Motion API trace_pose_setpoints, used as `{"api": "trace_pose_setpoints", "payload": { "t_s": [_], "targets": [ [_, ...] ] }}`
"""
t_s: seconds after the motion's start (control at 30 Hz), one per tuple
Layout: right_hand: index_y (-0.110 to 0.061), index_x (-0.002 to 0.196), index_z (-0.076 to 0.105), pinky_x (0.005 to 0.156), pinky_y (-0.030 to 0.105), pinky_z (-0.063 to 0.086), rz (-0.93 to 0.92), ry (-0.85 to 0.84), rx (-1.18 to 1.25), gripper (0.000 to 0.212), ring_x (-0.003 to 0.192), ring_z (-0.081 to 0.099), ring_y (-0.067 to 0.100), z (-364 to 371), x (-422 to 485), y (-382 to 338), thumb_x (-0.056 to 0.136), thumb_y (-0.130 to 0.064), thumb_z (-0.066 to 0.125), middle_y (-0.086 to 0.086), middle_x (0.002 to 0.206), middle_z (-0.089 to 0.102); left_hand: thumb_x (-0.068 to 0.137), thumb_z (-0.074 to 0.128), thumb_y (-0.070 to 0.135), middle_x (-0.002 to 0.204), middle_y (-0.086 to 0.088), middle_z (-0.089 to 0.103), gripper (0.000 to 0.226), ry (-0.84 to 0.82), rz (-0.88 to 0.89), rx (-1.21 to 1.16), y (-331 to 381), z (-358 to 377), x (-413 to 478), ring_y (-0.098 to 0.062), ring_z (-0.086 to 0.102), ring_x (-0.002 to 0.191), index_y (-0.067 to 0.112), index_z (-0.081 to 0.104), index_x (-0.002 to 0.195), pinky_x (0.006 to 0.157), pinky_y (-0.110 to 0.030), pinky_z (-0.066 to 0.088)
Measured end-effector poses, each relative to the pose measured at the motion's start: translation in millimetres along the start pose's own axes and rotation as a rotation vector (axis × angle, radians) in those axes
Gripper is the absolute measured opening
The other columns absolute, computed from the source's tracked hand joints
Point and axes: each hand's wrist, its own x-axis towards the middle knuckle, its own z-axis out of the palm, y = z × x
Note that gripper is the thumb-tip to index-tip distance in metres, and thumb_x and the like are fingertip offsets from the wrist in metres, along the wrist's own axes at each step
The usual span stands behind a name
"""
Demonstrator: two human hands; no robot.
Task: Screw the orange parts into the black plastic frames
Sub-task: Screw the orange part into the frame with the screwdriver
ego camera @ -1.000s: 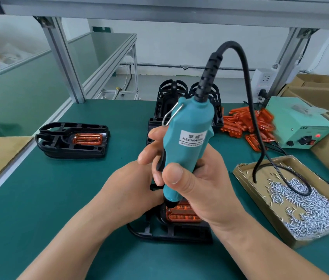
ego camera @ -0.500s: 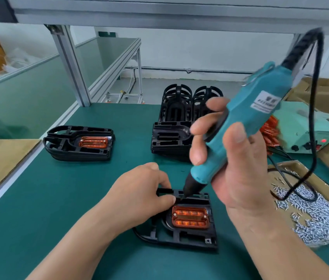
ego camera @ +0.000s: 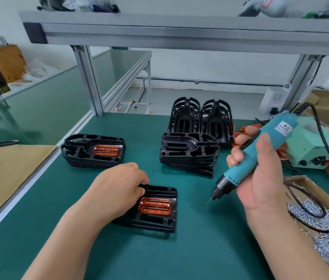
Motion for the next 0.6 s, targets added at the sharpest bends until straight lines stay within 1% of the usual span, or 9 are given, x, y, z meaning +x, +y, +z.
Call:
{"api": "trace_pose_setpoints", "payload": {
  "t_s": [0.13, 0.2, 0.33, 0.43, 0.5, 0.6],
  "targets": [
    [-0.018, 0.118, 0.059, 0.062, 0.023, 0.048, 0.002, 0.005, 0.006, 0.022, 0.063, 0.052, 0.011, -1, -1, 1, 0.108, -0.035, 0.050, 0.000, 0.095, 0.064, 0.093, 0.067, 0.045, 0.099, 0.018, 0.052, 0.028, -0.035, -0.073, -0.040, -22, -7, -1, -0.006, 0.057, 0.099, 0.042, 0.069, 0.121, 0.086, -0.030, 0.048],
    [-0.018, 0.117, 0.060, 0.062, 0.023, 0.048, -0.001, 0.002, 0.004, 0.022, 0.063, 0.052, 0.011, -1, 0, 1, 0.108, -0.035, 0.049, 0.000, 0.096, 0.064, 0.092, 0.068, 0.046, 0.099, 0.017, 0.053, 0.026, -0.044, -0.084, -0.049, -27, -8, -1, -0.007, 0.056, 0.098, 0.041, 0.070, 0.117, 0.087, -0.031, 0.049],
    [-0.020, 0.116, 0.061, 0.062, 0.022, 0.048, 0.004, 0.012, 0.005, 0.021, 0.064, 0.052, 0.011, -1, 0, 1, 0.108, -0.035, 0.050, 0.000, 0.096, 0.063, 0.096, 0.066, 0.037, 0.105, 0.016, 0.054, 0.022, 0.007, -0.097, 0.004, -38, -9, 0, -0.011, 0.057, 0.106, 0.037, 0.069, 0.118, 0.088, -0.033, 0.049],
    [-0.020, 0.115, 0.062, 0.062, 0.022, 0.048, 0.016, 0.018, 0.015, 0.020, 0.064, 0.053, 0.011, 0, 0, 2, 0.108, -0.035, 0.051, 0.000, 0.096, 0.063, 0.099, 0.063, 0.035, 0.108, 0.015, 0.055, 0.023, 0.030, -0.101, 0.037, -49, -14, 0, -0.014, 0.058, 0.112, 0.035, 0.069, 0.121, 0.091, -0.036, 0.051],
    [-0.020, 0.115, 0.062, 0.062, 0.022, 0.049, 0.023, 0.022, 0.022, 0.020, 0.064, 0.053, 0.011, 1, -1, 2, 0.107, -0.035, 0.052, 0.000, 0.095, 0.064, 0.098, 0.063, 0.033, 0.106, 0.012, 0.057, 0.020, 0.077, -0.114, 0.068, -58, -23, 1, -0.016, 0.061, 0.106, 0.033, 0.070, 0.118, 0.088, -0.037, 0.052],
    [-0.020, 0.114, 0.062, 0.061, 0.022, 0.048, 0.023, 0.032, 0.020, 0.019, 0.063, 0.054, 0.011, 2, -1, 2, 0.106, -0.034, 0.053, 0.001, 0.094, 0.065, 0.096, 0.066, 0.028, 0.096, 0.008, 0.057, 0.014, 0.174, -0.159, 0.120, -76, -45, 7, -0.021, 0.064, 0.096, 0.032, 0.072, 0.108, 0.079, -0.038, 0.053]
  ]
}}
